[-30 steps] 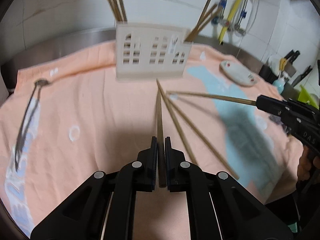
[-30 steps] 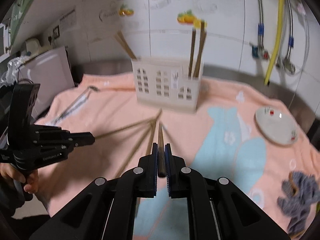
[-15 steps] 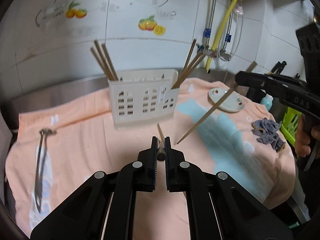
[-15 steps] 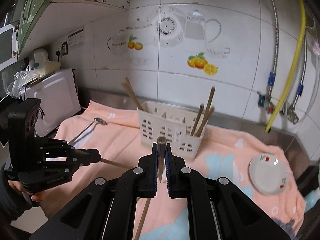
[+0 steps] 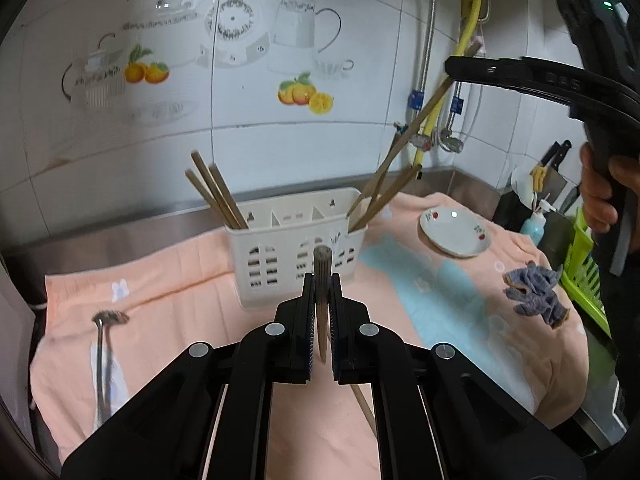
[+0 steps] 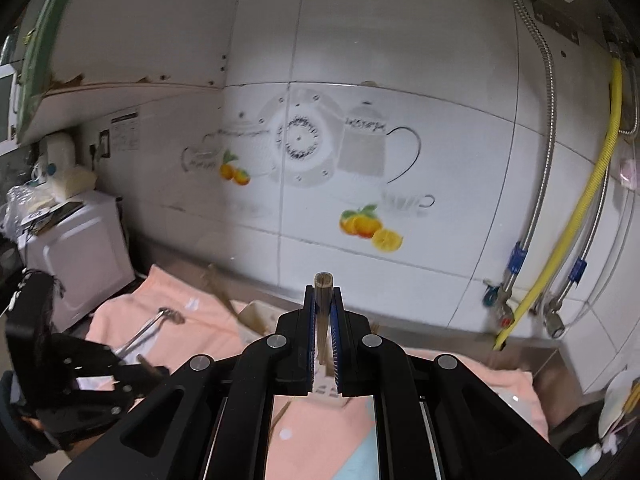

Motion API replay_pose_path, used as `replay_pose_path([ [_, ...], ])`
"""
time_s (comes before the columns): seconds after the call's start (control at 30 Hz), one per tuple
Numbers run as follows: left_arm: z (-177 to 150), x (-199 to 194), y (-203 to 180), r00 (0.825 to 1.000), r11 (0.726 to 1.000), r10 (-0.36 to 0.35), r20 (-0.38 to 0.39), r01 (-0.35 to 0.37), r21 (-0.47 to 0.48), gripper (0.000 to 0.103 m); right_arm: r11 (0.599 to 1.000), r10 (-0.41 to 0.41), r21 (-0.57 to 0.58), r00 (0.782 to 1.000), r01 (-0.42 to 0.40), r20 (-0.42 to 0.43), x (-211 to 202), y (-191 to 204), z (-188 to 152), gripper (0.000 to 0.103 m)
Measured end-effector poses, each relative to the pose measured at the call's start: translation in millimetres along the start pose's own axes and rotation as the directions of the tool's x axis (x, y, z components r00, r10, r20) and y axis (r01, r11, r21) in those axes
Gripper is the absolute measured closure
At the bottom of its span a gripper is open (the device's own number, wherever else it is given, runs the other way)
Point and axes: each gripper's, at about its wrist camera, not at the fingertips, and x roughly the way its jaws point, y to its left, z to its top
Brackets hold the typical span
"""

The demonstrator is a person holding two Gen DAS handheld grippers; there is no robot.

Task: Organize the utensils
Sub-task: 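Lift both chopsticks upright and carry them above the white holder, then lower the chopsticks into the holder and open both grippers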

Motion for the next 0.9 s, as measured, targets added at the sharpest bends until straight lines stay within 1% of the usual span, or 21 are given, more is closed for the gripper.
replay_pose_path([
  [0.1,12.8,-3.4,1.0,1.000,1.000,0.000,0.020,0.000,0.010,0.098,1.000,-0.018,0.010,0.999,0.019,-0.031,18.8,-7.1,4.9,0.096],
  [0.23,34.5,-14.7,-0.9,0.998,1.000,0.002,0.067,-0.004,0.030,0.098,1.000,-0.023,0.015,0.996,0.024,-0.084,44.7,-10.6,-2.5,0.096],
  [0.5,88.7,-34.4,-0.6,0.982,0.998,0.029,0.184,-0.040,0.056,0.098,1.000,-0.019,0.007,0.987,0.021,-0.160,78.6,-11.7,-22.7,0.096],
  [0.67,115.5,-28.9,6.7,0.973,0.997,0.054,0.223,-0.065,0.039,0.098,1.000,-0.022,0.001,0.981,0.022,-0.193,90.0,-13.7,-32.6,0.096],
  [0.7,119.9,-26.1,8.8,0.971,0.996,0.068,0.229,-0.078,0.034,0.098,1.000,-0.021,0.000,0.980,0.022,-0.198,91.9,-13.8,-34.6,0.096],
  [0.83,131.3,-14.0,17.1,0.966,0.995,0.097,0.239,-0.102,0.011,0.098,1.000,-0.020,0.002,0.977,0.021,-0.211,96.1,-16.5,-41.5,0.096],
  [0.9,134.3,-7.9,22.8,0.967,0.995,0.097,0.236,-0.098,-0.008,0.098,1.000,-0.019,0.001,0.976,0.020,-0.215,96.6,-17.2,-43.3,0.096],
])
